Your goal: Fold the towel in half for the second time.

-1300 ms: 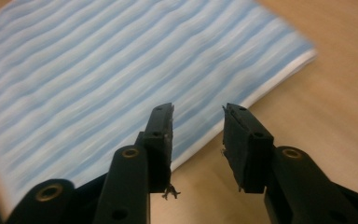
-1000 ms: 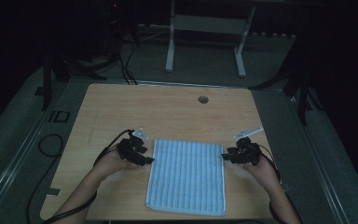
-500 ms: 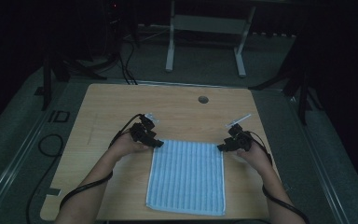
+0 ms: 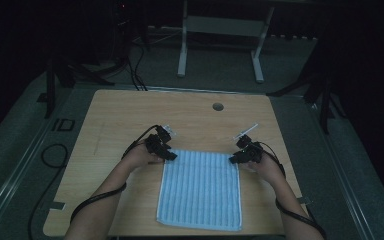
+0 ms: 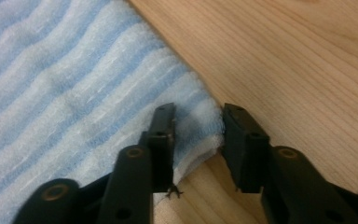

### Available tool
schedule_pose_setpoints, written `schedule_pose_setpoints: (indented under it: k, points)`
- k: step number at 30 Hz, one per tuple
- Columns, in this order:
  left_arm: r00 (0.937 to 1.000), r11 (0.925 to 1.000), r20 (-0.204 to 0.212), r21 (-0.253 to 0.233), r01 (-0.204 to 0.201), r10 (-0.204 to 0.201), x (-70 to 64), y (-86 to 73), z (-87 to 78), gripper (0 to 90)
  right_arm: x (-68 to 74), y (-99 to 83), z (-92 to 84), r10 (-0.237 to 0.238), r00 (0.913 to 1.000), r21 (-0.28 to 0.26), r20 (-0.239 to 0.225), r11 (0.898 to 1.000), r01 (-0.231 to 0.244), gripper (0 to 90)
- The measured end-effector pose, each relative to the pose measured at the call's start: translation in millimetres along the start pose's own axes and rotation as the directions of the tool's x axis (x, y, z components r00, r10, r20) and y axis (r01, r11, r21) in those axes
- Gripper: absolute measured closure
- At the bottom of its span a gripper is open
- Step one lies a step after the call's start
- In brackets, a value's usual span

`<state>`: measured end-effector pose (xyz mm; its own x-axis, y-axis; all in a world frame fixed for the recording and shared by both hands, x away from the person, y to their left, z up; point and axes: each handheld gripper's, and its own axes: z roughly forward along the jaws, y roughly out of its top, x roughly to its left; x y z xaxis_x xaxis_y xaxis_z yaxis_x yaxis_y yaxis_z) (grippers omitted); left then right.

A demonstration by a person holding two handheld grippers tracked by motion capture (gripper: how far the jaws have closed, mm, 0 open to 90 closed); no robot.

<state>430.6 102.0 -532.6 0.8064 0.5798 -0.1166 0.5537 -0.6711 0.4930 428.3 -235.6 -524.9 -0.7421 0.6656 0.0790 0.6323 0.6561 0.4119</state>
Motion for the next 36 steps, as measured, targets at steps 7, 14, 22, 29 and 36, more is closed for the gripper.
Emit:
schedule_pose_setpoints:
  k: [7,14,22,29,36]
  points:
    - [0.9996,0.9993,-0.01,-0.026,0.027,-0.027,3.0,2.0,-5.2,85.1,1.7,5.7,-1.2,-0.023,0.9997,0.01,0.012,1.0,0.023,84.4]
    - [0.9988,0.9975,-0.027,-0.058,0.041,-0.042,9.9,6.1,-17.3,87.5,-6.7,21.7,-11.3,0.001,0.9996,-0.045,0.028,0.999,0.0,85.0]
    - [0.9969,0.9897,-0.065,-0.139,0.034,-0.044,14.6,9.1,-50.5,88.0,-2.6,45.4,-43.6,-0.032,0.9973,-0.141,0.065,0.989,0.041,85.0]
    - [0.993,0.9747,-0.117,-0.22,-0.041,0.015,-2.5,5.0,-93.5,87.8,18.6,46.5,-81.2,-0.113,0.9886,-0.235,0.099,0.963,0.133,84.7]
    - [0.9844,0.9606,-0.128,-0.235,-0.149,0.121,-42.1,-16.2,-112.5,87.5,41.4,13.5,-99.5,-0.139,0.987,-0.296,0.081,0.942,0.157,84.7]
